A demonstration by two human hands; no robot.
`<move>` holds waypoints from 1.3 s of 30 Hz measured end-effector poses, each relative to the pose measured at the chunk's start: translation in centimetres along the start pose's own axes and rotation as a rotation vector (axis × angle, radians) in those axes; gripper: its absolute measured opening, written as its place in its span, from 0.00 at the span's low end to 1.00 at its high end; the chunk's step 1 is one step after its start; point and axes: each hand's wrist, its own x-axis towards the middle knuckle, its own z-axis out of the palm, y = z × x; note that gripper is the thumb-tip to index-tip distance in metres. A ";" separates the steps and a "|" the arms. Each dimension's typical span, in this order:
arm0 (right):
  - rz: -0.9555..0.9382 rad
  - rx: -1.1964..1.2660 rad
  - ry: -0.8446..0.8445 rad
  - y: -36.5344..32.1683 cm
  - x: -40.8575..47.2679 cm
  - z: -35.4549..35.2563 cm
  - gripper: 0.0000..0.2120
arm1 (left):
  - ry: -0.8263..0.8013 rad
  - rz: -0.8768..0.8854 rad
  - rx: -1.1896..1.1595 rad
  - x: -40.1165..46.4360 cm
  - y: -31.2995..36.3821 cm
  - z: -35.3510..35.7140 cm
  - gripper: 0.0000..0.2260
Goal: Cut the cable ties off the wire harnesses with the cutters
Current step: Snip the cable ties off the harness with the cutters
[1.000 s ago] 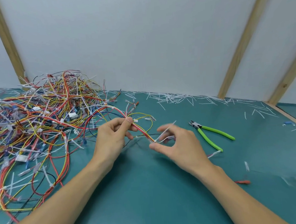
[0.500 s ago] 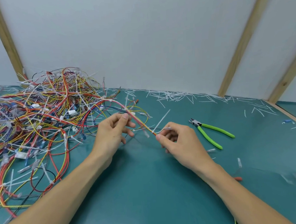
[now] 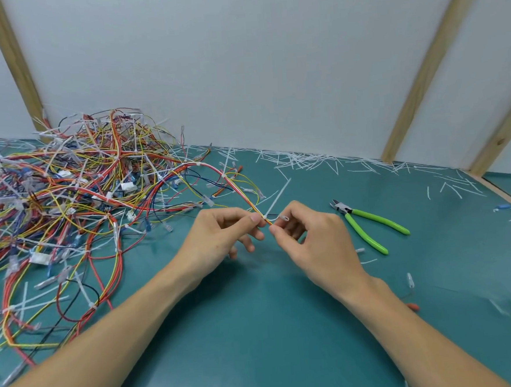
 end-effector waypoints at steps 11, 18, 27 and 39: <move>-0.096 -0.117 -0.044 -0.7 -0.3 0.0 0.07 | 0.027 -0.056 0.033 -0.1 0.2 0.1 0.15; -0.198 -0.222 -0.049 -1.2 -0.4 0.0 0.06 | 0.009 -0.071 0.057 -0.2 0.1 -0.1 0.17; -0.206 -0.228 -0.047 -1.2 -0.4 0.0 0.06 | -0.030 -0.108 -0.013 0.0 0.2 -0.3 0.15; -0.034 -0.198 -0.124 -0.6 -0.3 -0.2 0.08 | 0.020 -0.107 0.023 0.3 -0.3 -0.2 0.11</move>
